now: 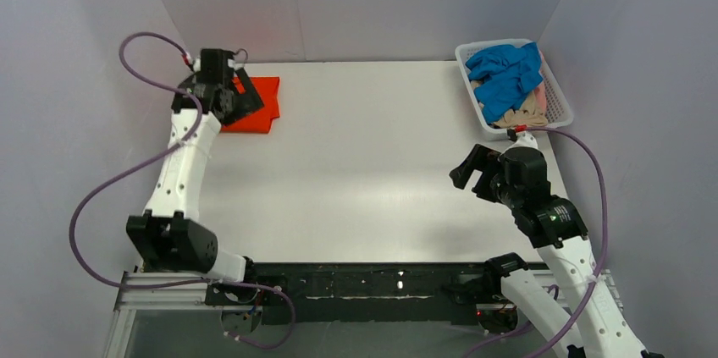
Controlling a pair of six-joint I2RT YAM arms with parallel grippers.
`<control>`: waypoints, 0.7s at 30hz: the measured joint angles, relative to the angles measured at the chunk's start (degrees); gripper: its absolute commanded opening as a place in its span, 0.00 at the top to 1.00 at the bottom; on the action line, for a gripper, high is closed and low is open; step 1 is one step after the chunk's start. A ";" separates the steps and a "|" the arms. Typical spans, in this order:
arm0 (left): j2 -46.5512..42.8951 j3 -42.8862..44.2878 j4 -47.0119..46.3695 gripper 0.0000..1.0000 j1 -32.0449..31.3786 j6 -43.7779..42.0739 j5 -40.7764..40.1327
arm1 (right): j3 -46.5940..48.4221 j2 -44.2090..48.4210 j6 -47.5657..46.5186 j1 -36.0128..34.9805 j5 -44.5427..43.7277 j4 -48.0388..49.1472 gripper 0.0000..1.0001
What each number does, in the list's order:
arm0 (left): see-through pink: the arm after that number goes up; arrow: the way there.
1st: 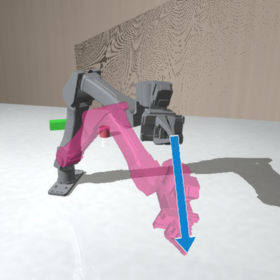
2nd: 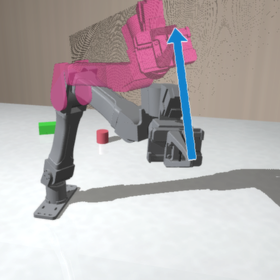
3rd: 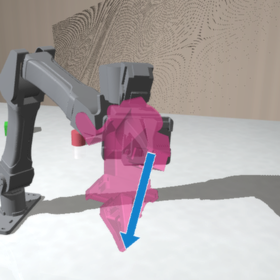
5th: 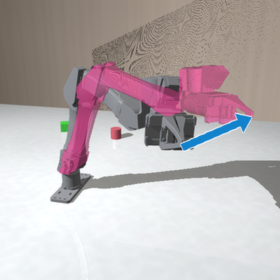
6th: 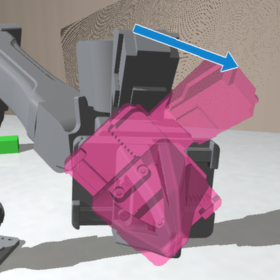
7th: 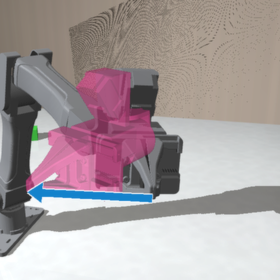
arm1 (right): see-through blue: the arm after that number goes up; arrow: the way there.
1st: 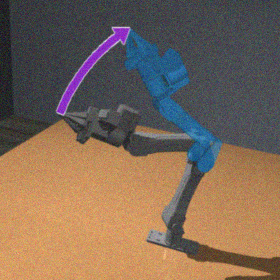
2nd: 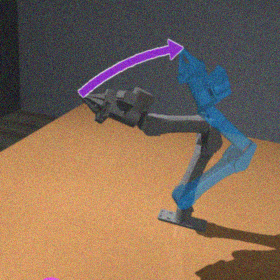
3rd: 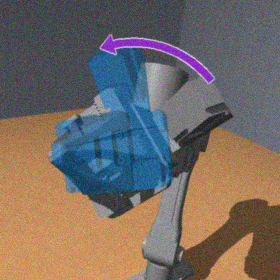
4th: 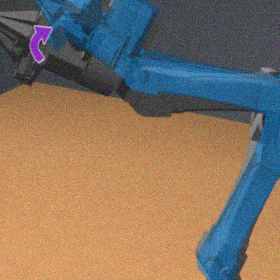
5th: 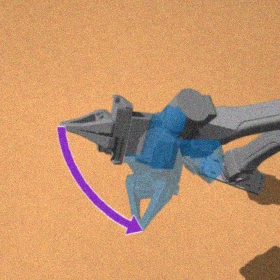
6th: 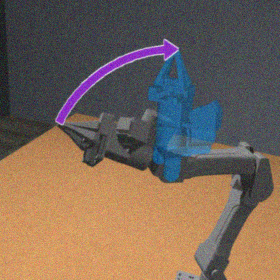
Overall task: Fold and stack the t-shirts
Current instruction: Reset both arms
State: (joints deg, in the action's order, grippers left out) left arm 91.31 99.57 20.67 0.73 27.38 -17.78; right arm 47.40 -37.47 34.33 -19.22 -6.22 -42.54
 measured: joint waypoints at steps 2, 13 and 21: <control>-10.67 -13.38 -1.05 0.02 -6.86 2.91 1.01 | -1.40 1.64 -0.33 0.04 -0.52 0.48 0.03; -37.83 -49.18 4.00 0.02 -25.55 8.70 5.09 | -5.95 6.80 -1.70 0.04 -4.15 0.68 0.02; -52.94 -55.47 10.19 0.02 -26.36 10.73 3.54 | -8.74 6.56 -1.73 0.04 -6.36 0.74 0.02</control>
State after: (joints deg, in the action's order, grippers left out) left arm 38.37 44.10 30.85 -25.63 38.11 -14.24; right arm 38.65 -30.92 32.60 -19.18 -12.58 -41.80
